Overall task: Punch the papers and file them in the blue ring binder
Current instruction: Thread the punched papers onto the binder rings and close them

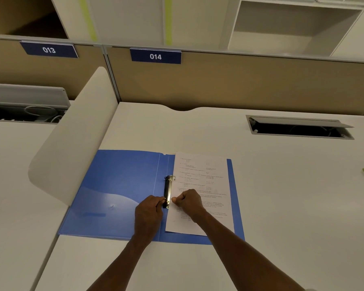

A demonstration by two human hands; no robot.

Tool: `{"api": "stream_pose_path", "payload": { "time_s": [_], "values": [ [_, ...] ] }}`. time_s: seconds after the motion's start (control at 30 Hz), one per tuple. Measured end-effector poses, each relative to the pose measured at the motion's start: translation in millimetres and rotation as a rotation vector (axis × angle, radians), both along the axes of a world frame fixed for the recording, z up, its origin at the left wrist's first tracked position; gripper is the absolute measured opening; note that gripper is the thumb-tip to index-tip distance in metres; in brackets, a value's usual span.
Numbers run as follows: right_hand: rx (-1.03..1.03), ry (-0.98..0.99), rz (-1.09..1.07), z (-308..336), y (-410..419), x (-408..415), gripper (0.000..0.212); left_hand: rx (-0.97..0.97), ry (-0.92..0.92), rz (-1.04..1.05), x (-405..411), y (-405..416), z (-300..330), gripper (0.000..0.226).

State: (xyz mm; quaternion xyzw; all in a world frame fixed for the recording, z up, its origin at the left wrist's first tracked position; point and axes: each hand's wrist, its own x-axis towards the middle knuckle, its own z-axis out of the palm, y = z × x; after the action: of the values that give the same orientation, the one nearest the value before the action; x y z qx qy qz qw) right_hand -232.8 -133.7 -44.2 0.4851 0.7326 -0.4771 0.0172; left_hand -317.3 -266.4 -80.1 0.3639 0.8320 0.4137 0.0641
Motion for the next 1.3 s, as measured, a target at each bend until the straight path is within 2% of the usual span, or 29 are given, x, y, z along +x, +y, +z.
{"api": "stream_pose_path", "payload": {
  "time_s": [0.1,0.17,0.3,0.5,0.7,0.83,0.9,0.97,1.0,1.13,1.2,1.3],
  "values": [
    [0.004,-0.014,-0.004,0,0,-2,0.038,0.097,0.064,-0.011,3,2,7,0.054],
    [0.006,-0.016,-0.004,-1,1,-4,0.039,0.122,0.083,-0.031,5,3,9,0.064],
    [0.003,-0.022,-0.009,-2,0,-5,0.038,0.085,-0.035,0.022,6,0,7,0.056],
    [0.024,-0.045,0.004,2,-1,-4,0.043,-0.046,-0.082,0.023,8,3,6,0.014],
    [-0.002,-0.014,-0.024,10,-5,-2,0.039,-0.039,-0.114,0.074,11,7,14,0.014],
    [-0.072,0.122,-0.075,20,-8,9,0.020,-0.048,-0.202,0.127,16,9,22,0.019],
    [-0.009,0.170,-0.070,24,-7,22,0.013,-0.057,-0.226,0.159,22,9,29,0.019],
    [0.145,0.121,-0.087,27,-6,42,0.013,-0.034,-0.221,0.193,32,7,37,0.016],
    [0.225,0.083,-0.104,26,-7,52,0.014,-0.022,-0.221,0.202,36,5,41,0.013],
    [0.448,-0.102,-0.163,21,-15,95,0.055,-0.018,-0.235,0.197,51,-6,43,0.008],
    [0.485,-0.190,-0.193,19,-19,110,0.069,-0.026,-0.241,0.189,56,-10,44,0.007],
    [0.431,-0.277,-0.232,18,-25,123,0.082,-0.065,-0.219,0.166,62,-13,45,0.006]
  ]
}}
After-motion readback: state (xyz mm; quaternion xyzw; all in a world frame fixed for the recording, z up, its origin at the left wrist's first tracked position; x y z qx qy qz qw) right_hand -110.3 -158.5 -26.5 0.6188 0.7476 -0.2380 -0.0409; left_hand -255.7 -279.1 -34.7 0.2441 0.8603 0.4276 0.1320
